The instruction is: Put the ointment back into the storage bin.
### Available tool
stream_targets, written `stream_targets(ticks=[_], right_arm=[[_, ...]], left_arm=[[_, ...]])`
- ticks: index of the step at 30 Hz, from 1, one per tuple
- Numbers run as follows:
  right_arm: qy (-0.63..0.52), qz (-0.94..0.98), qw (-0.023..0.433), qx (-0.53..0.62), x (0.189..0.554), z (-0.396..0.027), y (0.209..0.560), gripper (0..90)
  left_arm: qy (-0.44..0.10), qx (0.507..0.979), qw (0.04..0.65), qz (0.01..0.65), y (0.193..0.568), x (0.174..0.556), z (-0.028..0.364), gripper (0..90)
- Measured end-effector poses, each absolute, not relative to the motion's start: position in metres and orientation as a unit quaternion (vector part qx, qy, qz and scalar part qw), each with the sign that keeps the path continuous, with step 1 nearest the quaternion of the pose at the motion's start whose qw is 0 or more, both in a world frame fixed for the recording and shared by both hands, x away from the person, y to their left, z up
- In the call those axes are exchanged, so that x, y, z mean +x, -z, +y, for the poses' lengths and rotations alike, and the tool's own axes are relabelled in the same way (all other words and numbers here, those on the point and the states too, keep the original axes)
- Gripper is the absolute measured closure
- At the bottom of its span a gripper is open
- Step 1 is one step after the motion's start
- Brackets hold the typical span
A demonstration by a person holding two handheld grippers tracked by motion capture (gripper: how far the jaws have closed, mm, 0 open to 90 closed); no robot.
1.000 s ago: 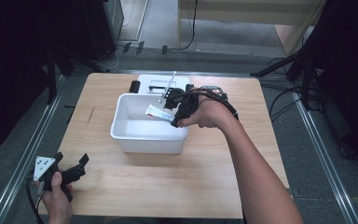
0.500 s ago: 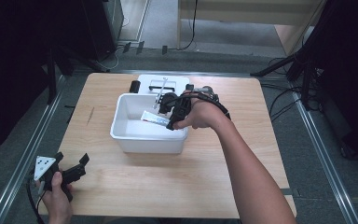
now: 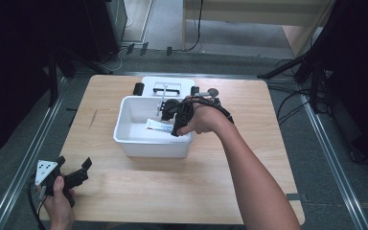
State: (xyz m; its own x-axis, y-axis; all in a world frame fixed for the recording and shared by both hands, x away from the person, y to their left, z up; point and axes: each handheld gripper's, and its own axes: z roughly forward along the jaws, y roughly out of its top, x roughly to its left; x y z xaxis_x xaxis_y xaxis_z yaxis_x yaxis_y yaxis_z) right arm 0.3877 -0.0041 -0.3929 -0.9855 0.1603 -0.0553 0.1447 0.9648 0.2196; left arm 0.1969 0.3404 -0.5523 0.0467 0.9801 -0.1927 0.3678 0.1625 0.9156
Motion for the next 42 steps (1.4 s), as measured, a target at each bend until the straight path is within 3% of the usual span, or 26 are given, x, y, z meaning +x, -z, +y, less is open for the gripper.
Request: stream_targets(ticks=[42], right_arm=[[-0.050, 0.996, 0.020, 0.077, 0.394, 0.010, 0.431, 71.9]], left_arm=[[-0.330, 0.558, 0.462, 0.606, 0.552, 0.197, 0.340, 0.0]])
